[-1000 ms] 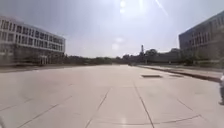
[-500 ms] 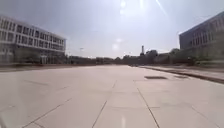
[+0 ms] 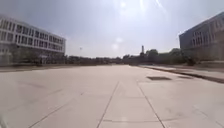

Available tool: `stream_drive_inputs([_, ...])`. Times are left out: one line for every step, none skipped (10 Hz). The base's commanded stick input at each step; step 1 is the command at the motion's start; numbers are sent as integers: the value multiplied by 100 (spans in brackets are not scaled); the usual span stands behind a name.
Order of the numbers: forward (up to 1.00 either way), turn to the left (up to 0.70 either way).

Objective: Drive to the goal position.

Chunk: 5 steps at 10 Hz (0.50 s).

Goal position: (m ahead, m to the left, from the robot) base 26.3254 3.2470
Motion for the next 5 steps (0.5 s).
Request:
stream_drive_inputs([70, 0])
stream_drive_inputs([70, 0])
stream_drive_inputs([70, 0])
stream_drive_inputs([70, 0])
stream_drive_inputs([70, 0])
